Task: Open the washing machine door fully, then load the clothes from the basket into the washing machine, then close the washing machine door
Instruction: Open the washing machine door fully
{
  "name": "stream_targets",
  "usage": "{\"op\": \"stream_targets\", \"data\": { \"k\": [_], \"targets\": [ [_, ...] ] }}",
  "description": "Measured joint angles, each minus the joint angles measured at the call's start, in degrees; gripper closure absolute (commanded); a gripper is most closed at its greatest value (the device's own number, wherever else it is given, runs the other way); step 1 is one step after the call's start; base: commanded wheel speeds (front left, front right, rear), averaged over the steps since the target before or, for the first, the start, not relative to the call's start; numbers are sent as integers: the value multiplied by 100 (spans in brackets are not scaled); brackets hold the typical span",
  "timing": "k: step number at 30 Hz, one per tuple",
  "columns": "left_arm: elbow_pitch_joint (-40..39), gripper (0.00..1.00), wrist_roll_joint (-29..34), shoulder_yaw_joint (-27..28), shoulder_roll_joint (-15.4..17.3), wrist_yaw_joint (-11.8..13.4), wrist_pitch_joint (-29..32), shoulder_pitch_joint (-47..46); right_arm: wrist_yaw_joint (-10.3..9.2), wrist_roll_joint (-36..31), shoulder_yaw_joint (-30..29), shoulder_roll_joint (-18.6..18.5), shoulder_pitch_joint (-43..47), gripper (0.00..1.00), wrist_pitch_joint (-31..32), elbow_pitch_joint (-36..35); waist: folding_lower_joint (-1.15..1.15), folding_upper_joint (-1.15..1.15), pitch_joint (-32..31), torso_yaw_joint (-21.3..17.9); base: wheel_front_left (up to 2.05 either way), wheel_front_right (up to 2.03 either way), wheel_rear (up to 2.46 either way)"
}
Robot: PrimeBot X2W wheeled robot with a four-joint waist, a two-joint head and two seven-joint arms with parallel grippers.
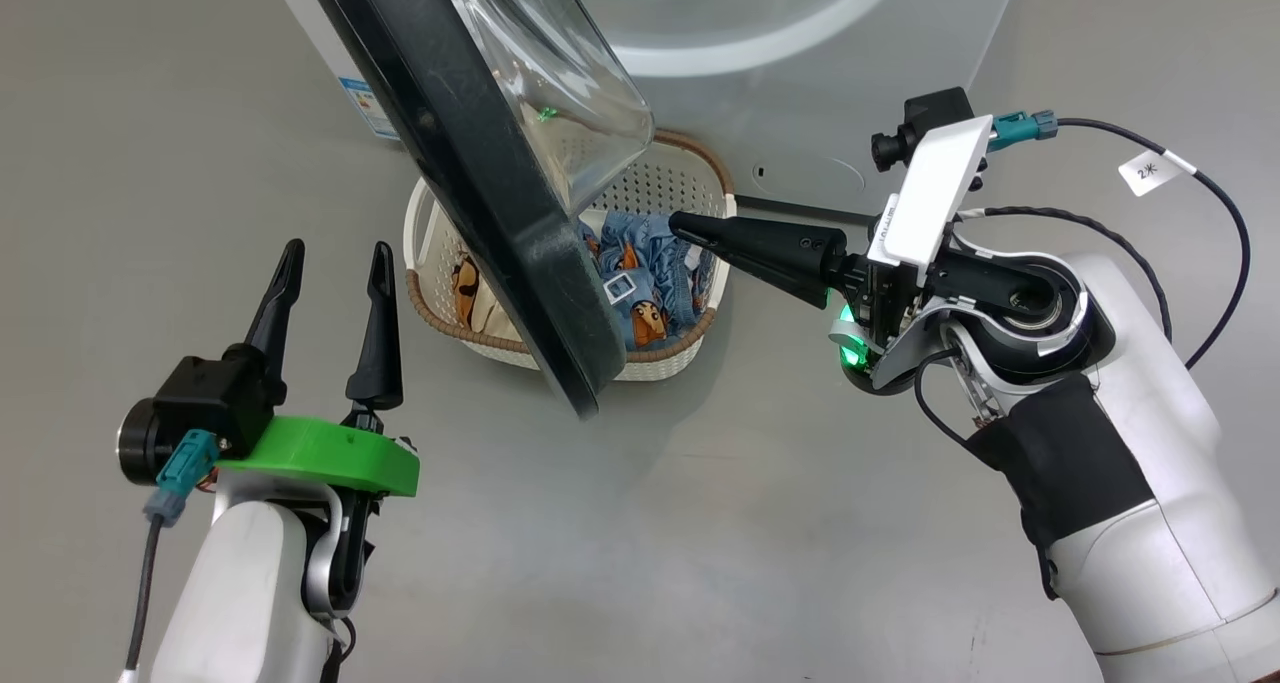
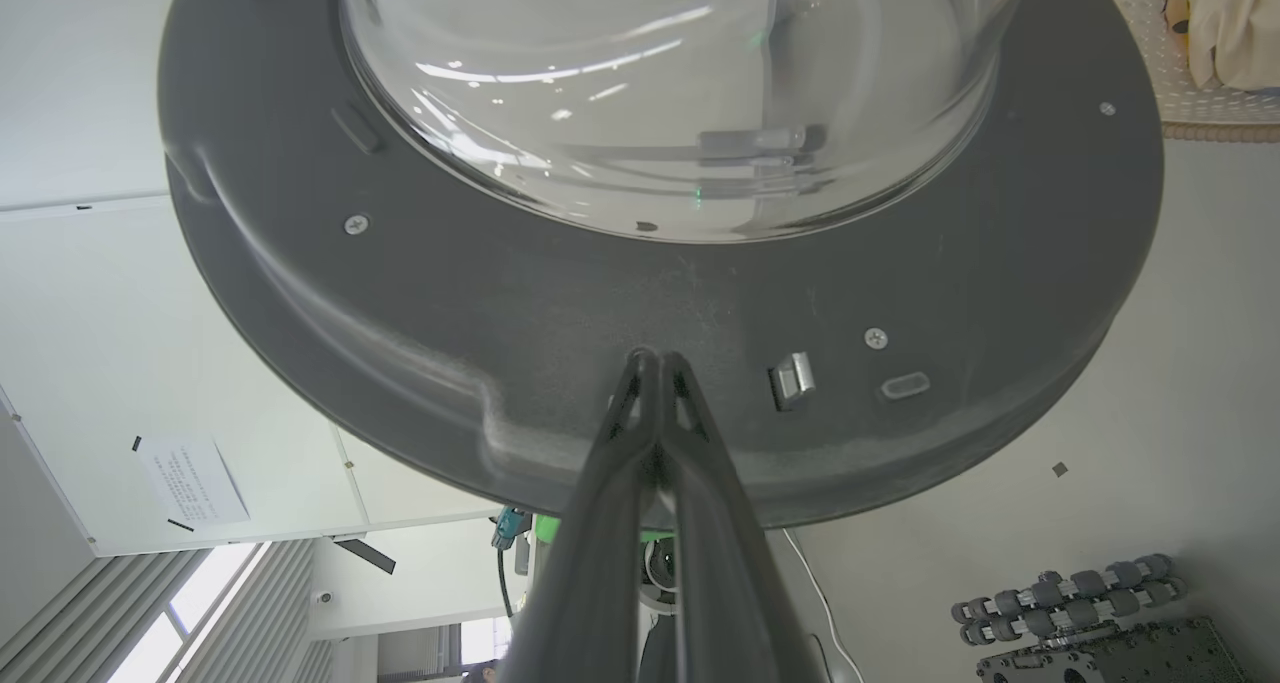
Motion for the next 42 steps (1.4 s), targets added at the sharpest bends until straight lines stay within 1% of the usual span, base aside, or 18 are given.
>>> {"op": "stream_targets", "data": {
  "k": [6,7,8,9,10,11,16,17,23,25,27,30,31,35,37,42],
  "targets": [
    [32,0,32,9,3,0,1,163,62,40,-68,14,237,100,-135,47,0,0,-252,-161,0,0,0],
    [32,0,34,10,3,0,0,190,71,38,-73,15,287,90,-157,53,0,0,-294,-184,0,0,0],
    [32,0,49,13,3,0,1,221,87,34,-78,19,335,63,-204,64,0,0,-336,-208,0,0,0],
    [33,0,71,24,4,0,0,257,89,31,-81,20,372,47,-242,74,0,0,-376,-230,0,0,0],
    [33,0,74,41,4,0,0,291,124,12,-81,21,408,11,-277,74,0,0,-413,-254,0,0,0],
    [32,0,74,48,10,0,0,324,137,-37,-81,22,431,0,-332,77,0,0,-450,-279,0,0,0],
    [32,0,91,40,14,-1,0,435,252,-328,-123,-62,448,0,-636,68,0,0,-604,-392,0,0,0],
    [32,0,92,41,15,-1,0,458,322,-452,-110,-111,448,0,-704,65,0,0,-629,-411,0,0,0],
    [27,0,114,52,20,-1,0,534,605,-1091,-80,-361,454,0,-1202,31,0,0,-753,-514,0,0,0],
    [25,0,114,59,21,-1,1,564,727,-1383,-46,-414,455,0,-1432,-5,0,0,-779,-550,0,0,0],
    [23,0,114,70,22,-1,1,604,847,-1713,10,-544,455,0,-1659,-40,0,0,-801,-585,0,0,0],
    [2,0,115,103,25,-1,1,608,978,-2199,55,-706,455,0,-2038,-80,0,0,-820,-638,0,0,0],
    [2,0,115,103,25,-1,1,608,978,-2199,55,-706,455,0,-2038,-80,0,0,-820,-638,0,0,0],
    [-30,0,122,165,26,-1,0,623,1054,-2894,156,-917,454,0,-2537,-120,0,0,-831,-707,0,0,0],
    [-41,0,123,187,27,-1,1,639,1061,-3249,241,-1045,453,0,-2771,-129,0,0,-835,-741,0,0,0],
    [-47,0,123,186,29,-1,1,701,1109,-3980,387,-1217,453,0,-3372,-159,0,0,-881,-800,0,0,0]
  ]
}}
